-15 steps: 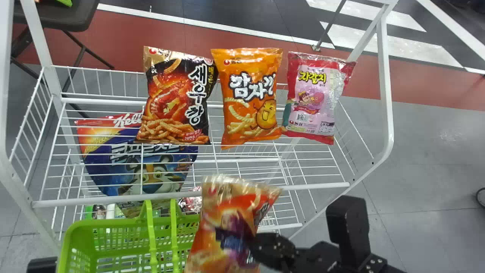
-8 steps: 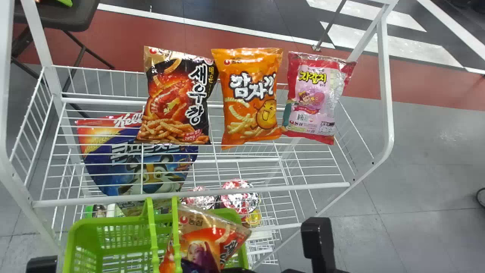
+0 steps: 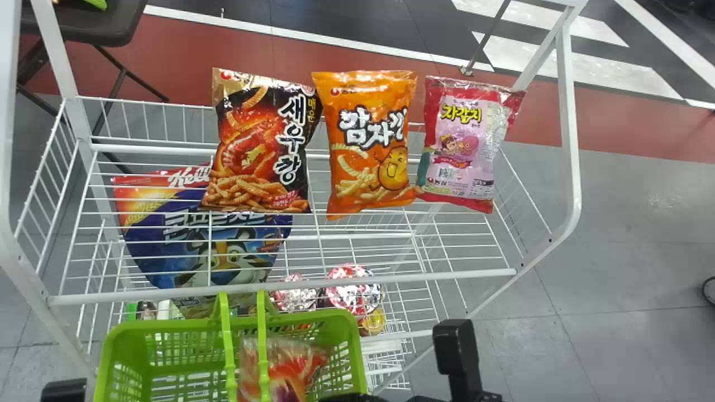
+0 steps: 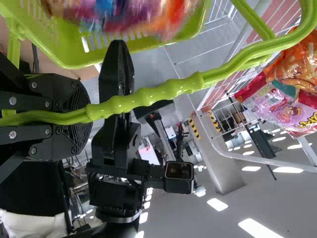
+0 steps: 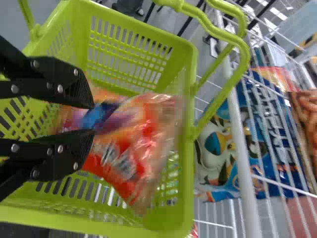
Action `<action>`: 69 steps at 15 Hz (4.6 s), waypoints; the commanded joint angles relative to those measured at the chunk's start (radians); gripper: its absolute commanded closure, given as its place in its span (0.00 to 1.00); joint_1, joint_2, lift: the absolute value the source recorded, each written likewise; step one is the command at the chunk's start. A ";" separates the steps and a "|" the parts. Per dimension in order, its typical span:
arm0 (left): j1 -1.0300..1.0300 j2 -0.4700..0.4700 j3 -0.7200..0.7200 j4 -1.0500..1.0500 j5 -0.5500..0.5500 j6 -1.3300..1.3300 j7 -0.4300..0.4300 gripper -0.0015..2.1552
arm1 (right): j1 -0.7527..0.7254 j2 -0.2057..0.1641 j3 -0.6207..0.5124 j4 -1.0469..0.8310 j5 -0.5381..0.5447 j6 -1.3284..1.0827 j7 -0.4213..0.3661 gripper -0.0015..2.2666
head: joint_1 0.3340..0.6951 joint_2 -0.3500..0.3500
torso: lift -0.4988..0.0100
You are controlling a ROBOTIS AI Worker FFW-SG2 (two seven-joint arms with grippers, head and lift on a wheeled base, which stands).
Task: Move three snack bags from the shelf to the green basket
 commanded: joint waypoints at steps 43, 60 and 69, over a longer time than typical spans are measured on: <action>-0.004 0.016 -0.031 0.007 -0.009 -0.002 0.000 0.80 | -0.052 -0.078 0.023 -0.260 0.019 -0.182 -0.310 0.99 | 1.00 0.00 | 0.89; 0.020 0.005 -0.037 -0.011 -0.018 -0.023 -0.005 0.80 | 0.002 -0.054 0.201 -0.065 0.177 -0.013 -0.081 0.97 | 1.00 0.00 | 0.89; 0.025 0.002 -0.038 -0.019 -0.026 -0.026 -0.003 0.80 | 0.020 -0.017 0.031 -0.147 0.134 0.017 -0.047 0.03 | 1.00 0.00 | 0.89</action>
